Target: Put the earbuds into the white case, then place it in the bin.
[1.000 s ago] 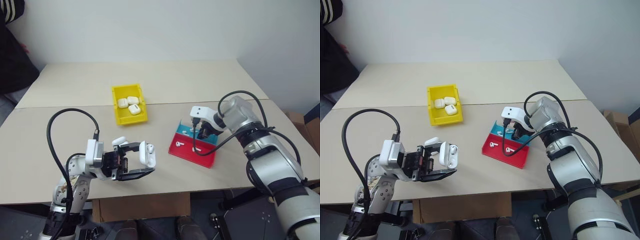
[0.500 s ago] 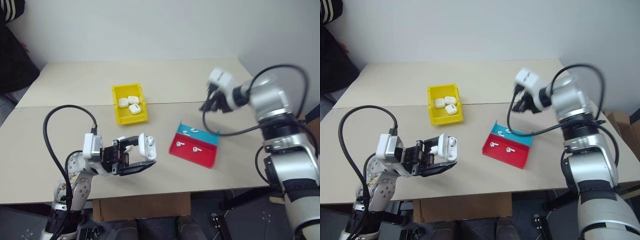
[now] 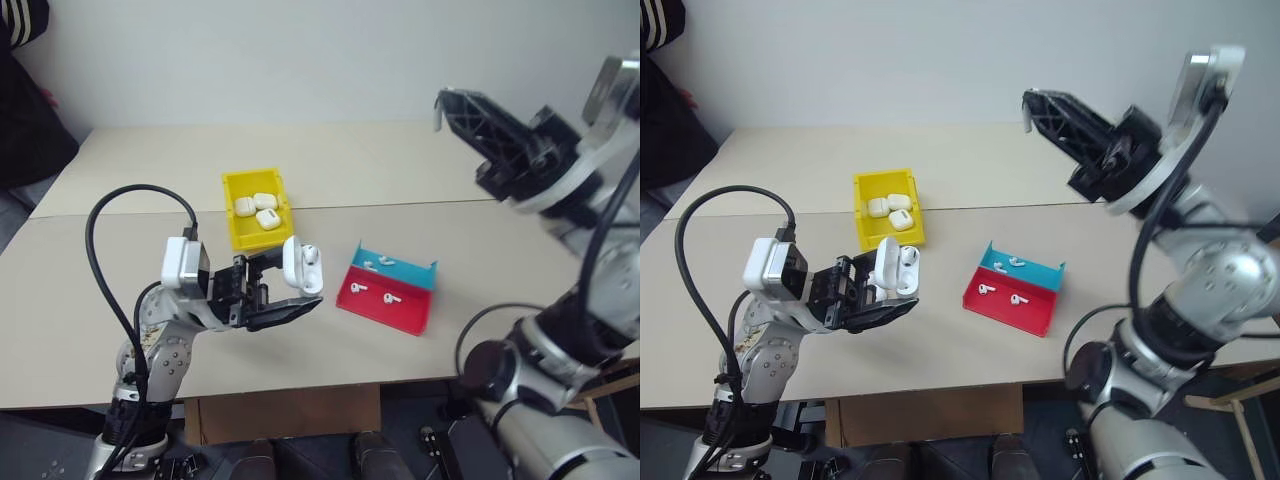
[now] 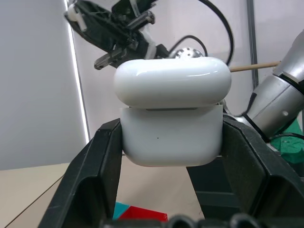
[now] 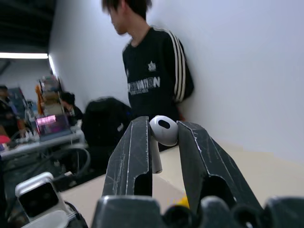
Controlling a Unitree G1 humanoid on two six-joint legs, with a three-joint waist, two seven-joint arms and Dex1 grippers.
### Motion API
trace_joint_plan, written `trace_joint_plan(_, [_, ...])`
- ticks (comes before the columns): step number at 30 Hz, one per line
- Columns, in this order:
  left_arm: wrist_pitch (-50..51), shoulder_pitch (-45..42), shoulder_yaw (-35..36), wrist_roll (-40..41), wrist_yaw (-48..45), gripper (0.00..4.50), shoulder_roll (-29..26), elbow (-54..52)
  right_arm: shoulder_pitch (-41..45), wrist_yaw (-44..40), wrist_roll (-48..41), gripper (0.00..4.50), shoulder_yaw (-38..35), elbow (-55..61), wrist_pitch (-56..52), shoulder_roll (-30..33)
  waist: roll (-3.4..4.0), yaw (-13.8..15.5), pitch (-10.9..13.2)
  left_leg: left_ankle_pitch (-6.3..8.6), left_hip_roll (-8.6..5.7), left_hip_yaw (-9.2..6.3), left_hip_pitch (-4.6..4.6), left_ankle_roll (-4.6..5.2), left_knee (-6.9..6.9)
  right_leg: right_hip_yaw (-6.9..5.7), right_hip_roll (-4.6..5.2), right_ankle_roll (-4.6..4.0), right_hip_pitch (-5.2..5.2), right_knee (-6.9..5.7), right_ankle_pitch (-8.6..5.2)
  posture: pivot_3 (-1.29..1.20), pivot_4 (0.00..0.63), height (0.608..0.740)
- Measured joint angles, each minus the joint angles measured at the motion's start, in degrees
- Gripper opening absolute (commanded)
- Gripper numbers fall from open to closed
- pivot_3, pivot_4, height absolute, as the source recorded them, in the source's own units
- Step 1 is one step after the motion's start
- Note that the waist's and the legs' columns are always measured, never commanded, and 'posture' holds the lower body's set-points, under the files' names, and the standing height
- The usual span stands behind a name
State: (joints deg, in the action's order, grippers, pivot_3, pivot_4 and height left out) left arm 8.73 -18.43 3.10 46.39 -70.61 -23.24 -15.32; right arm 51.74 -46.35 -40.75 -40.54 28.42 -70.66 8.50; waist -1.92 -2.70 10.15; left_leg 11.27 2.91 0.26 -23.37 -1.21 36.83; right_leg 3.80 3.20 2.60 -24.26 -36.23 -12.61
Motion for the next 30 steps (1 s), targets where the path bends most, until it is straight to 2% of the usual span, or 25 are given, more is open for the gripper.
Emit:
trace_joint_plan(2, [0.3,-0.2,-0.1,0.6,0.2,2.78,0.3,-0.3,-4.5,2.3,-5.2,0.62,0.1,4.2,4.4,-5.5,0.02,0.1,0.0,0.0,0.01,-0.02,-0.03,0.0,0.0,-0.01,-0.01,0.0,-0.02,0.0,0.0,0.0,0.15,0.74])
trace_joint_plan(4, [0.4,-0.2,0.0,1.0,0.3,2.78,0.4,-0.6,-10.0,2.6,-10.9,0.62,1.6,7.7,8.9,-8.4,0.02,0.2,0.0,0.0,-0.01,-0.03,-0.06,0.0,0.0,-0.03,0.02,0.0,0.01,0.04,0.0,0.0,0.15,0.74])
trace_joint_plan(8, [1.6,-0.3,0.0,1.9,0.1,2.78,0.3,-0.8,-17.9,-1.7,-16.6,0.62,6.5,8.8,14.9,-8.3,0.02,0.2,0.0,0.0,-0.07,0.02,-0.03,0.0,0.02,-0.02,0.11,0.02,0.09,0.14,0.01,0.0,0.15,0.74])
trace_joint_plan(11, [1.7,-0.5,-0.1,2.2,-0.6,2.78,0.3,-0.8,-22.1,-8.7,-15.1,0.62,14.9,7.2,22.7,-6.2,0.03,-0.1,0.0,0.0,-0.01,0.01,0.08,0.0,0.02,-0.01,0.02,0.11,0.08,0.04,-0.06,0.0,0.15,0.74])
trace_joint_plan(16, [1.6,-1.2,-0.1,2.2,-1.4,2.78,0.3,-0.6,-23.5,-14.6,-9.3,0.62,24.7,2.7,33.4,-3.0,0.04,-0.1,0.0,-0.02,0.02,-0.03,0.11,0.02,0.02,-0.01,-0.04,0.09,0.08,0.04,-0.06,0.0,0.15,0.74])
trace_joint_plan(23, [1.6,-0.5,-0.1,2.2,-1.7,2.78,0.3,-0.6,-25.5,-16.1,-6.7,0.62,31.8,-0.4,41.3,-0.4,0.04,0.2,0.0,-0.01,0.01,-0.03,0.01,0.02,0.01,-0.01,-0.02,0.1,0.06,0.12,-0.06,0.0,0.15,0.74])
trace_joint_plan(30, [1.6,-0.2,-0.5,1.9,-1.8,2.78,0.9,-0.6,-25.8,-16.2,-6.7,0.62,35.8,-1.9,45.6,0.8,0.04,0.2,0.0,-0.01,0.01,-0.02,0.08,0.02,0.01,-0.01,-0.03,0.1,0.08,0.08,-0.06,0.0,0.15,0.74])
